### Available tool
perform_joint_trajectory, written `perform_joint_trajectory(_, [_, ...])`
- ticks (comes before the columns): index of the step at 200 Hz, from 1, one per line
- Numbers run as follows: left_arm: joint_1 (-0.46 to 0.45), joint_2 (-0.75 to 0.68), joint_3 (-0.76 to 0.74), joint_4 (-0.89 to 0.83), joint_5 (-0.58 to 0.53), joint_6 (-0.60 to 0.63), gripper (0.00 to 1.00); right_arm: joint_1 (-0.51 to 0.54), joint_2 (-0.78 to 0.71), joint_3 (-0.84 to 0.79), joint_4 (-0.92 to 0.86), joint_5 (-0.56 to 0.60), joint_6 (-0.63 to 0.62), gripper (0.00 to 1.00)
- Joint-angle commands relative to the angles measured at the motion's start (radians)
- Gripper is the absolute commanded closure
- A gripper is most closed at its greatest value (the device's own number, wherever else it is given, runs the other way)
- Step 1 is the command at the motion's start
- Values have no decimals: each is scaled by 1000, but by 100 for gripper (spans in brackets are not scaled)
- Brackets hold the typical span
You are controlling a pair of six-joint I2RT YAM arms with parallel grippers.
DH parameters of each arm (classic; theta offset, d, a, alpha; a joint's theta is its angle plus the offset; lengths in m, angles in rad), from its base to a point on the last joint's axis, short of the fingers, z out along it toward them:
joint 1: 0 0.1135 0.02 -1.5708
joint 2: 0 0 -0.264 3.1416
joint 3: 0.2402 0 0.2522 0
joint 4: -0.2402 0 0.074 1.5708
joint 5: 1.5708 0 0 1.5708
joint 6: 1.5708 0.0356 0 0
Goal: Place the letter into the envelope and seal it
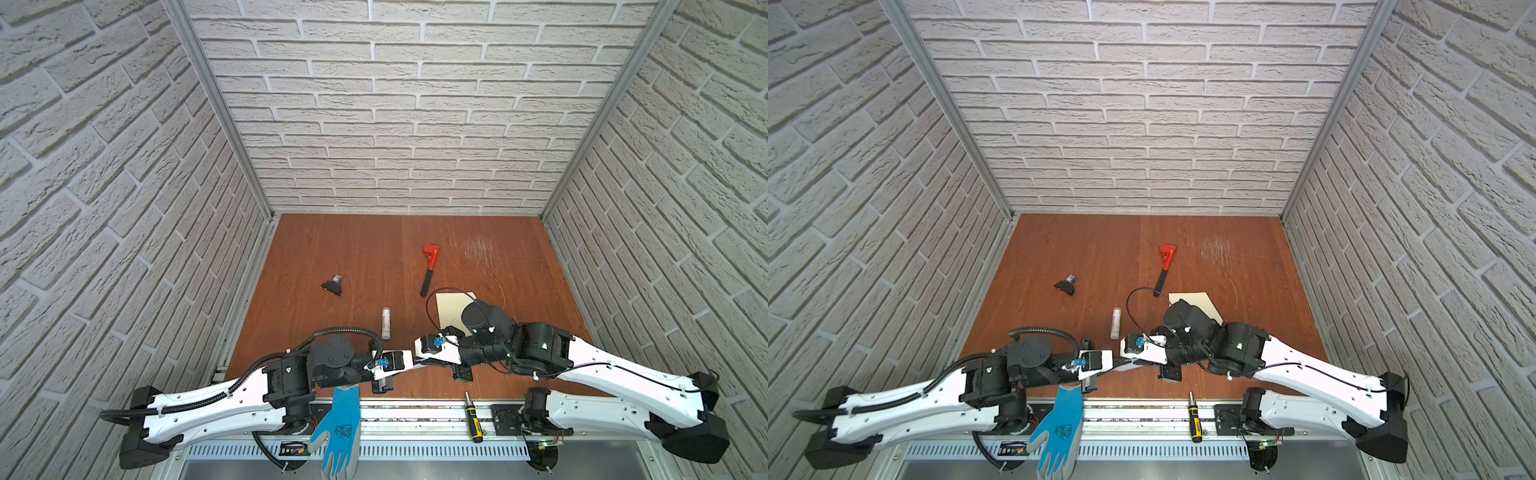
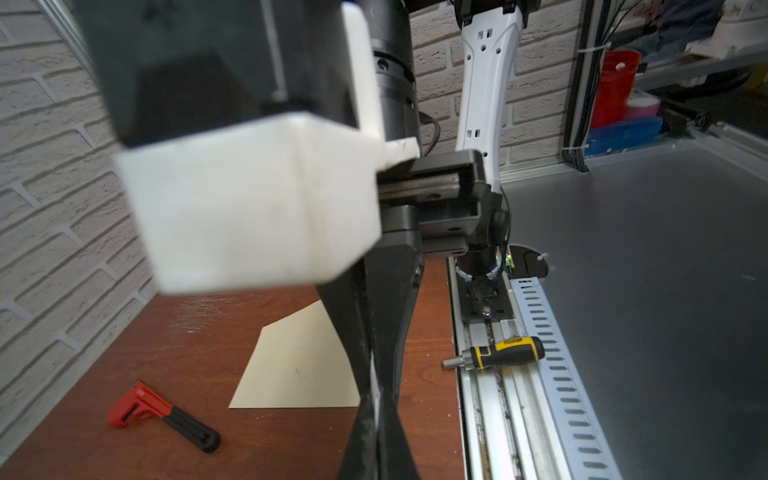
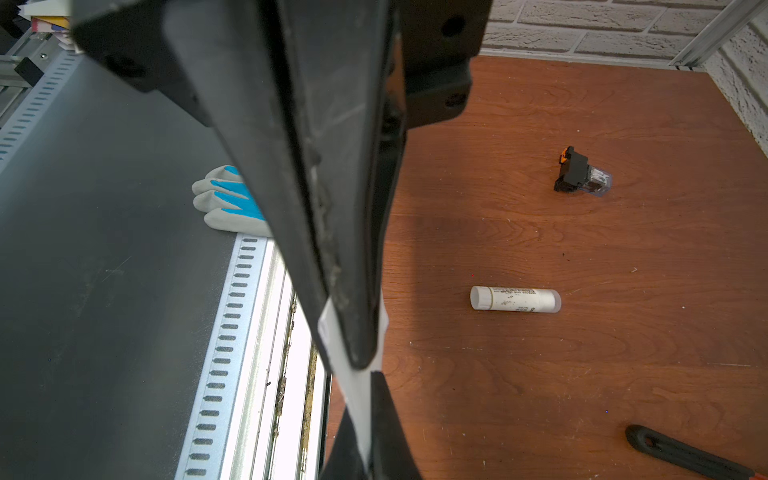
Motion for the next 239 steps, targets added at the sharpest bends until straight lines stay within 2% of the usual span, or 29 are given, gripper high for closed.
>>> perform_joint_trajectory(1, [-4, -1, 19, 23, 5, -6, 100, 13, -4, 24, 44, -19, 5, 94])
perform_joint_trajectory(34, [-4, -10, 28, -20, -51, -18, 99, 16, -28, 12, 47, -10, 5, 94])
perform_joint_trajectory(43, [-4, -13, 28, -38, -70, -21, 74, 16, -36, 12, 48, -3, 2, 94])
perform_joint_trajectory(53, [-4, -18, 30, -59, -82, -23, 66, 16, -44, 12, 45, 0, 2, 94])
perform_joint_trajectory(62, [-4, -20, 28, -72, -92, -25, 68, 16, -51, 12, 44, 2, 3, 94])
perform_joint_trajectory(83, [-4, -19, 28, -95, -109, -20, 100, 17, -60, 11, 44, 7, 6, 94])
perform_joint_trajectory(132, [-3, -23, 15, -78, -110, -23, 100, 22, -62, 7, 35, 17, 5, 94])
perform_joint_trajectory(143, [-2, -27, 13, -82, -109, -26, 77, 22, -67, 6, 33, 22, 4, 94])
perform_joint_trajectory(148, [-2, -29, 14, -87, -106, -29, 73, 22, -69, 4, 32, 26, 4, 94])
perform_joint_trajectory(155, [-2, -34, 14, -93, -104, -30, 72, 22, -73, 4, 29, 28, 2, 94])
perform_joint_trajectory(163, [-2, -38, 14, -100, -105, -34, 77, 22, -77, 3, 26, 35, 2, 94])
perform_joint_trajectory(172, [-1, -42, 18, -114, -101, -37, 100, 22, -81, 2, 25, 40, 2, 94])
perform_joint_trajectory(201, [9, -50, 29, -160, -61, -52, 100, 25, -80, 3, 15, 44, 4, 94])
perform_joint_trajectory(221, [11, -57, 30, -176, -87, -67, 100, 25, -79, 3, 14, 48, 1, 94])
perform_joint_trajectory(230, [15, -64, 30, -185, -88, -77, 82, 25, -80, 4, 13, 51, 1, 94])
perform_joint_trajectory(239, [19, -74, 30, -195, -85, -83, 79, 25, -83, 6, 9, 55, -1, 94])
